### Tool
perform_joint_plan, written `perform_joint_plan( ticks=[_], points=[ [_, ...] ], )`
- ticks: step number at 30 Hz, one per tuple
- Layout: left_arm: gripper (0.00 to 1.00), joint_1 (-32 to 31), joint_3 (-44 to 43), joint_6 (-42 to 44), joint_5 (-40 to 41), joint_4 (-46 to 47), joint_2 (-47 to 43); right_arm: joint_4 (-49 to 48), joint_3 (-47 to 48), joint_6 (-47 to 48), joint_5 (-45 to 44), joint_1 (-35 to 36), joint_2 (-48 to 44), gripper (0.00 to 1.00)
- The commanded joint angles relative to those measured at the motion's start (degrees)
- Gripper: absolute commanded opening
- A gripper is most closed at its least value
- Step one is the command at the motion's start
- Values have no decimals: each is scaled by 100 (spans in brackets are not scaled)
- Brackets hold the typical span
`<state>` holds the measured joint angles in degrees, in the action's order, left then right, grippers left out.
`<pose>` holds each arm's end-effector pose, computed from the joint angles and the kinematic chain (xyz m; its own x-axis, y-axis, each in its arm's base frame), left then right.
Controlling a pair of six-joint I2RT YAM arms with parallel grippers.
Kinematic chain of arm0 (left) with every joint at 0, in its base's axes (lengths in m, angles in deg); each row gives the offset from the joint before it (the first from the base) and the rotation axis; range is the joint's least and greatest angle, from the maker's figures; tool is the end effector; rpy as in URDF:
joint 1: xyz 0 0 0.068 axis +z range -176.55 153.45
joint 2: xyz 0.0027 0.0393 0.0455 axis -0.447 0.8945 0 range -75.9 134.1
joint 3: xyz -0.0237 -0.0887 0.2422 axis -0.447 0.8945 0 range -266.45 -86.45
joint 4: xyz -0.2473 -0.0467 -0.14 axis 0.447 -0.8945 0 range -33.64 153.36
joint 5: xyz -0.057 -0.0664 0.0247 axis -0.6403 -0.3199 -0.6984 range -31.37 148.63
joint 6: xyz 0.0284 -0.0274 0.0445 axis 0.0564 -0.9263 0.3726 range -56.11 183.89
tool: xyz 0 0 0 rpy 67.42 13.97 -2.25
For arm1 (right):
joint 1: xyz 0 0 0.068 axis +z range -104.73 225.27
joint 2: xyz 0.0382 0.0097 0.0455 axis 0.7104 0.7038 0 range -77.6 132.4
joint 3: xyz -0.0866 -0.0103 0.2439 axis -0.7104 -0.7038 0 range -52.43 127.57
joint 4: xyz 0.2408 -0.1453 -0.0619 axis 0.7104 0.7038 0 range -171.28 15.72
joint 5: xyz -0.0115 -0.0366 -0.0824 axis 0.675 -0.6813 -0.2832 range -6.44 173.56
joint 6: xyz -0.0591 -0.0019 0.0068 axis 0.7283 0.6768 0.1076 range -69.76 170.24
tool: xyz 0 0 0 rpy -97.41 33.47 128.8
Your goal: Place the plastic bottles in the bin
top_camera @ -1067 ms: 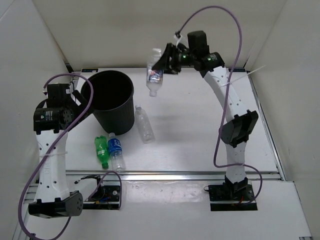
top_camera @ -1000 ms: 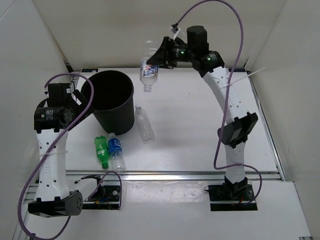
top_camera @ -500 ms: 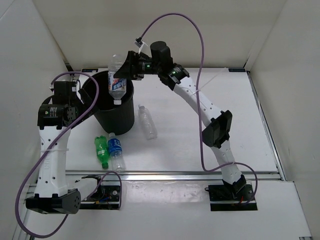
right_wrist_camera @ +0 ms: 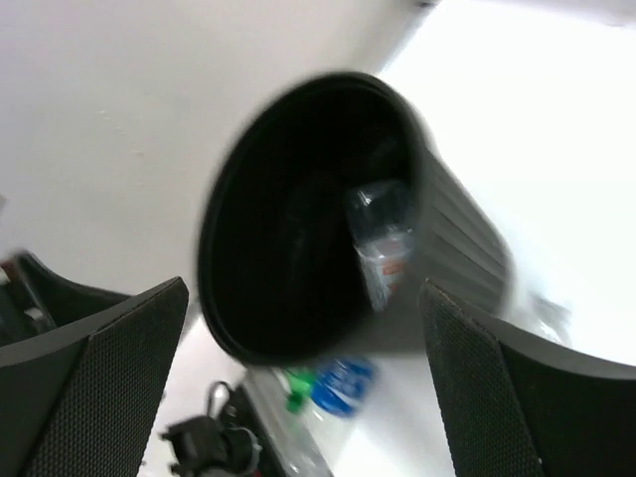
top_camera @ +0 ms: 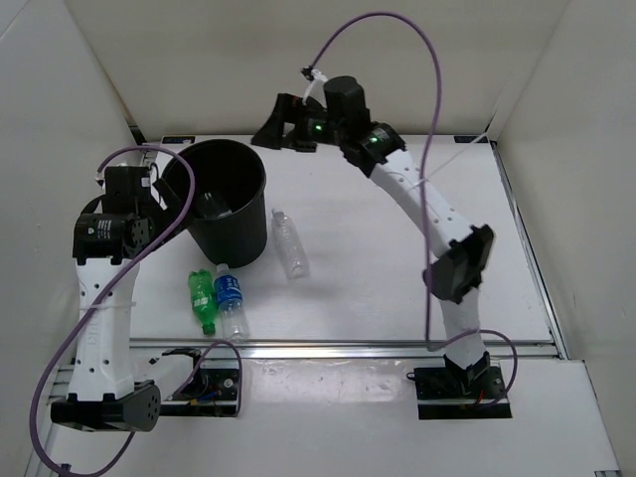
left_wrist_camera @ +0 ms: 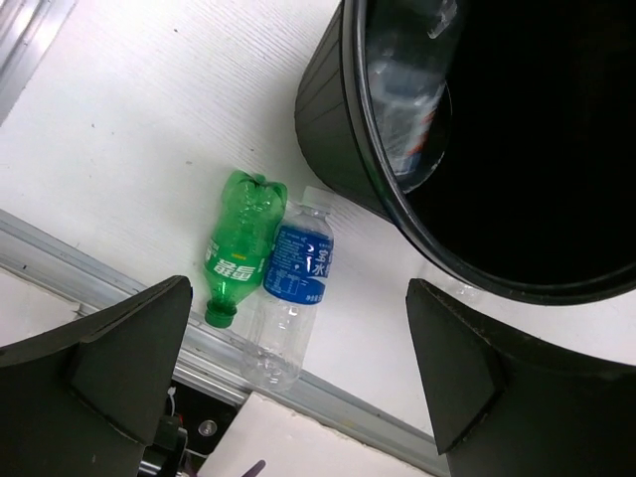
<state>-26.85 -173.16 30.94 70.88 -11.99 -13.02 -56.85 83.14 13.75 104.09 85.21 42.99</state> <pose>0.2043 0.0082 0.4097 -0.5877 -0.5285 -0.6126 -0.5324 0.8228 -0.1991 0.3801 0.3383 0.4381 -0.6165 0.2101 -0.7588 -0.6217 0.4614 0.6329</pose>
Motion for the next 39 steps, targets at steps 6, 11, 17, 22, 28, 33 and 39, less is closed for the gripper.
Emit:
perform_joint_plan(
  ticks=[6, 11, 17, 22, 28, 33, 39],
  points=[
    [100, -23, 286, -45, 558, 196, -363, 722, -2683, 713, 107, -847, -1328, 97],
    [100, -23, 883, -835, 805, 468, -793, 634, -3045, 1143, 1601, -901, -617, 96],
    [100, -23, 1271, -766, 752, 645, -996, 379, -3536, 1302, 2208, -953, 86, 96],
    [100, -23, 1394, -713, 804, 338, -943, 141, -3538, 1101, 2630, -953, 489, 95],
    [100, -23, 1508, -880, 1016, 380, -1110, 141, -3081, 907, 2999, -953, 1114, 93],
    [100, -23, 1658, -880, 955, 504, -1286, 536, -2404, 845, 3167, -901, 1782, 85],
    [100, -23, 1711, -880, 902, 319, -1233, 607, -2228, 793, 3351, -795, 2178, 69]
  ],
)
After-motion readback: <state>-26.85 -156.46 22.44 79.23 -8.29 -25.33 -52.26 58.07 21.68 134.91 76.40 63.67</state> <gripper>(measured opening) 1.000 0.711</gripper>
